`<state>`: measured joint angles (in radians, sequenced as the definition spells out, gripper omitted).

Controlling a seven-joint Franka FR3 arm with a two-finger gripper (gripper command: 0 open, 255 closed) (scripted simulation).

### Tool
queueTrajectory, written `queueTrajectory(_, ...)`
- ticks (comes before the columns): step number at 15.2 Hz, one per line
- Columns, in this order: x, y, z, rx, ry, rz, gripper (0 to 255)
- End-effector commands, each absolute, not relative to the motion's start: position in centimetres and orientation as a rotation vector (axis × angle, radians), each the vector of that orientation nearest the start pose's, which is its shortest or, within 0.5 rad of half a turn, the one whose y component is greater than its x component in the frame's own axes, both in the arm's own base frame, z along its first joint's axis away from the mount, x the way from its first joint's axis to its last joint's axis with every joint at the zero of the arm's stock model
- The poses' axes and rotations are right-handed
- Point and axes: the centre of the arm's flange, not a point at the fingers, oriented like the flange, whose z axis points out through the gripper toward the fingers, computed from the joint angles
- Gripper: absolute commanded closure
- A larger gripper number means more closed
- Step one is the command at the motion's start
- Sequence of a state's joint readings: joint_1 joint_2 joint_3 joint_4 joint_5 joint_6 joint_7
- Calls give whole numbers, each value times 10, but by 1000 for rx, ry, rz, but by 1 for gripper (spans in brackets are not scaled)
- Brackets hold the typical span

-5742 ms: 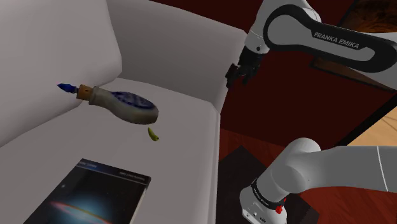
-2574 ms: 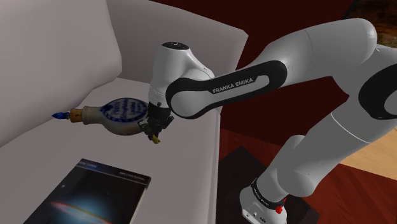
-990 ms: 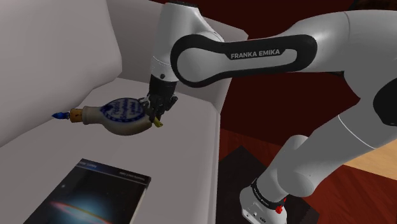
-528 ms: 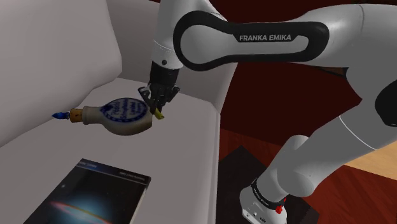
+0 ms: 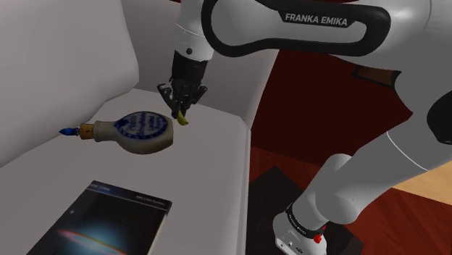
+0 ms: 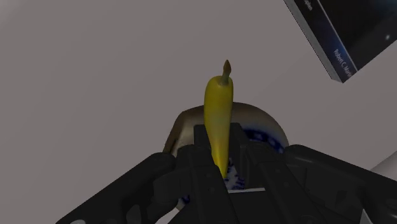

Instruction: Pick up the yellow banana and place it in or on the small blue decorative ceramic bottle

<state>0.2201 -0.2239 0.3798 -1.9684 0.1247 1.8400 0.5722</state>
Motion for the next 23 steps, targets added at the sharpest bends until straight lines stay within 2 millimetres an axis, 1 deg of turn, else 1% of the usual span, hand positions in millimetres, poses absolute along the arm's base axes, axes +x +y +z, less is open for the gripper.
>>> queueTrajectory(1, 401, 305, 579, -3064, 9, -70, 255)
queueTrajectory(9, 401, 305, 619, -3064, 9, -70, 255)
queueTrajectory(20, 535, 361, 621, -3064, 9, -70, 255)
queueTrajectory(21, 541, 364, 621, -3064, 9, -70, 255)
queueTrajectory(23, 541, 364, 611, -3064, 9, -70, 255)
